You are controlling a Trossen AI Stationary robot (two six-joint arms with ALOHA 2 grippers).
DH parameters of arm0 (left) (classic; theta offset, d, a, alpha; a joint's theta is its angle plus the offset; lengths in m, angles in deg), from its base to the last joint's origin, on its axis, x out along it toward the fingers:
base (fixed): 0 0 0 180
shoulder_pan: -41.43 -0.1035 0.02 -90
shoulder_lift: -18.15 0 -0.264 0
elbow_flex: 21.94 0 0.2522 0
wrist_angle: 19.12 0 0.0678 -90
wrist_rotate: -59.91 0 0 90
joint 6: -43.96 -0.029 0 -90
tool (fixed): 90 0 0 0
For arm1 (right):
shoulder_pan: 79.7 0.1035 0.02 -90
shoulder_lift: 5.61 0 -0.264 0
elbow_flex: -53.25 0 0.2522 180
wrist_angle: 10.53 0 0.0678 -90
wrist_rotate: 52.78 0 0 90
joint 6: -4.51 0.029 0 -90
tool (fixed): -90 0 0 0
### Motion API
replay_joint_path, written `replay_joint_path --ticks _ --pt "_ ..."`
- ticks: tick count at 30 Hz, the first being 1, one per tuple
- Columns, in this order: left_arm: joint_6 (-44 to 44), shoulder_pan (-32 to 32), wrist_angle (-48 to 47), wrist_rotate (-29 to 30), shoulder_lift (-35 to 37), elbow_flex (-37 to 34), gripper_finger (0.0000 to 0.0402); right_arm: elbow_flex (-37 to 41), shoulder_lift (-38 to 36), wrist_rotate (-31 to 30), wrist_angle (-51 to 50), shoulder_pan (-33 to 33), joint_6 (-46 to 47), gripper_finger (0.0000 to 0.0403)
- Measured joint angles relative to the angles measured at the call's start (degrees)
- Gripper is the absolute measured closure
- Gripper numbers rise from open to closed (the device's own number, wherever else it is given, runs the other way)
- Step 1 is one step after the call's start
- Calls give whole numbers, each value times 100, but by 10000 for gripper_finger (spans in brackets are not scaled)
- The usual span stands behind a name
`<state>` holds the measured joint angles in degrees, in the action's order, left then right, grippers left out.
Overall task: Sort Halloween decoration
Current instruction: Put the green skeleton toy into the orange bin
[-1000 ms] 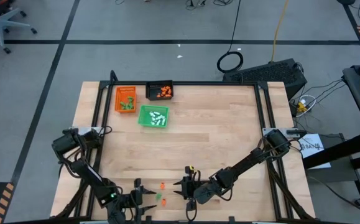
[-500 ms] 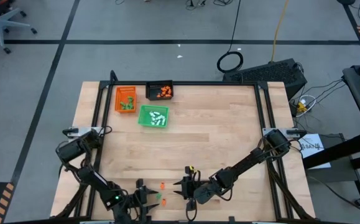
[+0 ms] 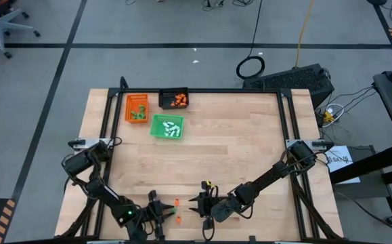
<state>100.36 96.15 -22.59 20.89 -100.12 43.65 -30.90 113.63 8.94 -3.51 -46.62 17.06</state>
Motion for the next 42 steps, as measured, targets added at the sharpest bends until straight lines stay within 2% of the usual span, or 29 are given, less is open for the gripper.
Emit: replay_joint_path --ticks 5,7,14,18,21,27,31,34,37,42 --pt "59 0 -211 -38 45 -9 368 0 0 -7 -3 -3 -17 284" --pt "-55 -1 -322 -149 133 -9 387 0 0 -9 -5 -9 -24 284" --pt "-834 5 -1286 -436 794 -39 380 0 2 -13 -102 -13 -141 284" --pt "-1884 -7 -2018 -233 1398 -33 380 0 4 -6 -215 -13 -413 284" --pt "-2962 -4 -2358 -78 1858 -35 380 0 4 -3 -296 -7 -584 284" --pt "-5410 0 -2468 482 2607 -30 380 0 4 0 -424 -16 -547 284" --pt "-7209 -20 -2455 716 2924 -28 380 0 4 2 -398 -67 -430 284" --pt "-8136 -79 -2451 901 3064 -28 380 0 4 2 -310 -95 -424 284" --pt "-8424 -191 -2456 1043 3130 -28 379 0 4 20 -217 -116 -424 284" --pt "-8397 -442 -2648 1093 3195 -24 379 0 4 416 -180 -157 -401 284"
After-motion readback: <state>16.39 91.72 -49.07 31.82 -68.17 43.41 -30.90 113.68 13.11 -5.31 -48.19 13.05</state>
